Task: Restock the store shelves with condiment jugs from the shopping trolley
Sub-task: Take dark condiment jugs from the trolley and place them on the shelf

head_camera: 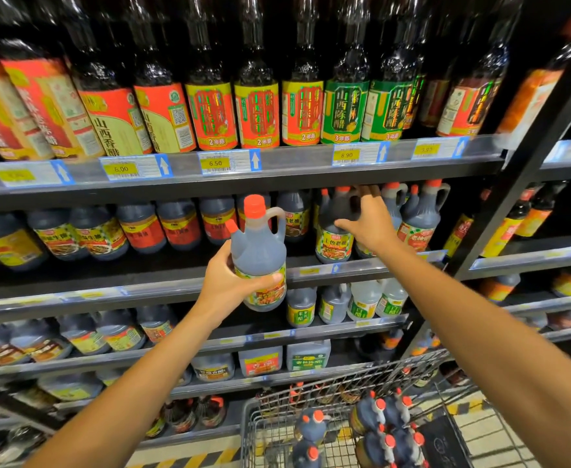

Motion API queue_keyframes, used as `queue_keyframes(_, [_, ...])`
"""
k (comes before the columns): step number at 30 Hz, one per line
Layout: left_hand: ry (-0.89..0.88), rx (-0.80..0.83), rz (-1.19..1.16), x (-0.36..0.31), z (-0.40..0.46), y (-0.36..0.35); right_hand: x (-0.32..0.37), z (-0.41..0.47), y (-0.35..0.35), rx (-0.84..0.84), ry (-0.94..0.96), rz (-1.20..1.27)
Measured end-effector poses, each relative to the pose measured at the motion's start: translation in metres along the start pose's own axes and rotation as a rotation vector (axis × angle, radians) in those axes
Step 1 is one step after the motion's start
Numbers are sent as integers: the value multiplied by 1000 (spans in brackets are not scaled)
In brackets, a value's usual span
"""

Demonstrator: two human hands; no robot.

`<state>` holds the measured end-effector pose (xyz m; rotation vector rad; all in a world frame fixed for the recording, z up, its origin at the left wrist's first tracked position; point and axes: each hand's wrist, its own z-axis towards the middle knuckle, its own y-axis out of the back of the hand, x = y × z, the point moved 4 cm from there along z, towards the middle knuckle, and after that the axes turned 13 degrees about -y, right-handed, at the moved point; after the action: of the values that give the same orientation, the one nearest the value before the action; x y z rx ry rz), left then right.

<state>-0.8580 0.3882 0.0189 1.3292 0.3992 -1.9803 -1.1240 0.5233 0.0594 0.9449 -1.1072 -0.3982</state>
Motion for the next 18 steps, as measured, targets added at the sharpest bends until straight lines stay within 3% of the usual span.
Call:
queue_keyframes(2, [-6, 0, -1, 2, 2, 1, -6, -23, -7, -132, 33, 142])
queue_keyframes(5, [-7, 3, 26, 6, 5, 1, 1, -71, -14, -235, 267, 422])
queue_keyframes(9, [-35, 22, 69, 11, 13, -8, 38, -106, -33, 287, 397, 632])
queue_keyframes(10, [-40, 31, 71, 13, 16, -11, 44, -105, -35, 325, 397, 601])
queue_keyframes(14, [-84, 118, 115, 18, 31, -20, 48, -84, -20, 69, 424, 464])
queue_keyframes(18, [-193, 158, 199, 18, 49, -22, 42, -78, -21, -29, 422, 450])
